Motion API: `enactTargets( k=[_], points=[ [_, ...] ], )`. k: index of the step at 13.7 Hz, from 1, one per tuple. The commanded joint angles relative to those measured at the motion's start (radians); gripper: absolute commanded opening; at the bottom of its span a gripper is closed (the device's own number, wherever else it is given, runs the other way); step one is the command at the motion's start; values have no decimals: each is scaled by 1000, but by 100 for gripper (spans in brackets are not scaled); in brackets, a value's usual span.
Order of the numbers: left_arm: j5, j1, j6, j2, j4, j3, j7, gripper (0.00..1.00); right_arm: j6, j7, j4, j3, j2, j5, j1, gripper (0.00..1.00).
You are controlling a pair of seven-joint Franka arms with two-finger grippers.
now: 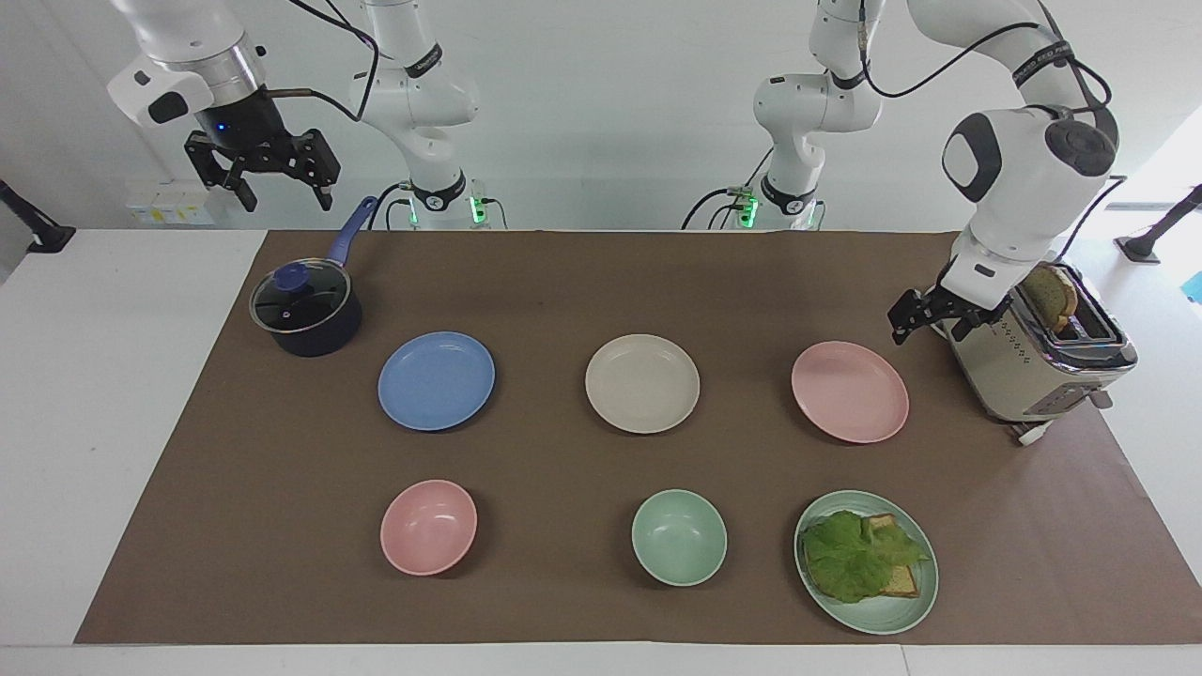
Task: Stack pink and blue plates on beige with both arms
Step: 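Reach the left gripper to the rim of the pink plate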
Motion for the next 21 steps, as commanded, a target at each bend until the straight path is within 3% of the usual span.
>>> enactTargets(
  k=[1, 3, 6, 7, 8, 9, 10, 11, 15, 19, 21],
  points=[
    [-13, 46, 136, 94, -35, -5, 40, 100, 15, 4, -15, 5, -10, -11, -5, 100],
    [-13, 56, 213, 140, -60, -5, 40, 100, 15, 4, -15, 5, -10, -11, -5, 100],
    [-13, 64, 225, 156, -97, -5, 28, 100, 15, 4, -15, 5, -10, -11, -5, 100],
    [-15, 63, 218, 153, -101, -5, 26, 79, 15, 4, -15, 5, -10, -11, -5, 100],
    [-13, 61, 213, 150, -115, -5, 28, 46, 15, 4, -15, 6, -10, -11, -5, 100],
    [-15, 56, 213, 136, -135, -5, 28, 26, 15, 4, -15, 5, -10, -11, -5, 100],
    [-15, 56, 199, 131, -138, -7, 29, 6, 15, 4, -15, 6, -10, -11, -5, 100],
    [-13, 55, 173, 130, -138, -7, 34, 0, 15, 4, -15, 5, -10, -11, -5, 100],
    [-13, 56, 84, 131, -98, -14, 42, 0, 15, 3, -15, 5, -10, -11, -5, 100],
    [-68, 56, -220, 119, 105, -22, 42, 0, 15, 3, -15, 5, -10, -11, -5, 100],
    [-177, 72, -302, 104, 156, -21, 42, 0, 15, 4, -15, 5, -10, -9, -5, 100]
  ],
)
